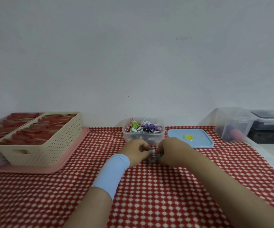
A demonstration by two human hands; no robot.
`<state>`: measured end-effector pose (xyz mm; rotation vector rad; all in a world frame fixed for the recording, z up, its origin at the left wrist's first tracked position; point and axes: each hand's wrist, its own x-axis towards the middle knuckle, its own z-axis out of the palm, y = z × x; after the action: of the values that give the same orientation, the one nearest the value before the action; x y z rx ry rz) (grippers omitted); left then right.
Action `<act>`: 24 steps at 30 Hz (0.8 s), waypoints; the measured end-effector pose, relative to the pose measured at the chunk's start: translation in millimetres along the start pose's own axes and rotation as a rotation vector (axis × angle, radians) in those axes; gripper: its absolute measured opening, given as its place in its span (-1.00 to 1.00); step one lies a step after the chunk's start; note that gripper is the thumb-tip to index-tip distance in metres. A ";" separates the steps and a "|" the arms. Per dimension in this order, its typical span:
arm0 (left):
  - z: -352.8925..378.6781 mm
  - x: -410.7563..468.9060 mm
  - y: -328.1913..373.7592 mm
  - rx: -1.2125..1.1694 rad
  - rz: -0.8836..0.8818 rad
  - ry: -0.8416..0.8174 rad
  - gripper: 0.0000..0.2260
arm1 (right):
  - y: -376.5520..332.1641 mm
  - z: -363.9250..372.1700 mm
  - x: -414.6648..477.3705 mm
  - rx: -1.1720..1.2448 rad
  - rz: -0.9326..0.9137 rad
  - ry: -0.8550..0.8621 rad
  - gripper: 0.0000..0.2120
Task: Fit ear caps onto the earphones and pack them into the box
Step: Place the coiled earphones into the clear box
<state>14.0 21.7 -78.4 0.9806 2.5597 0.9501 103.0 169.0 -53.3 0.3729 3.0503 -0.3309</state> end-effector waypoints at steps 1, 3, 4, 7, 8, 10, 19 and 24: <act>-2.4 0.5 1.3 -0.016 0.008 -0.007 -0.95 | 0.4 -4.4 0.4 0.046 -0.017 0.006 -0.75; -11.4 1.0 5.5 -0.077 0.023 0.017 -0.91 | 1.4 -16.9 -0.3 0.169 -0.057 0.031 -0.82; -18.2 1.4 8.8 -0.119 0.031 0.048 -0.90 | 2.1 -25.3 0.4 0.226 -0.074 0.059 -0.84; -43.4 5.4 22.9 -0.333 0.037 0.142 -0.92 | 3.3 -52.6 9.4 0.323 -0.103 0.180 -0.82; -52.2 8.9 27.9 -0.377 0.043 0.172 -0.91 | 2.7 -61.1 14.6 0.341 -0.108 0.210 -0.82; -69.6 19.5 35.7 -0.368 0.059 0.226 -0.90 | -0.4 -75.0 28.9 0.365 -0.114 0.245 -0.83; -99.1 52.8 5.9 0.062 -0.071 0.220 -0.87 | -25.7 -58.0 95.8 0.179 -0.136 0.168 -0.77; -106.9 41.1 -21.0 0.202 -0.051 0.207 -0.84 | -43.0 -52.2 104.8 0.046 -0.179 0.057 -0.57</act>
<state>-73.1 -15.0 -10.5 0.9037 2.8855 0.8311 -10.3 164.0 -1.5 0.1123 3.1434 -0.4059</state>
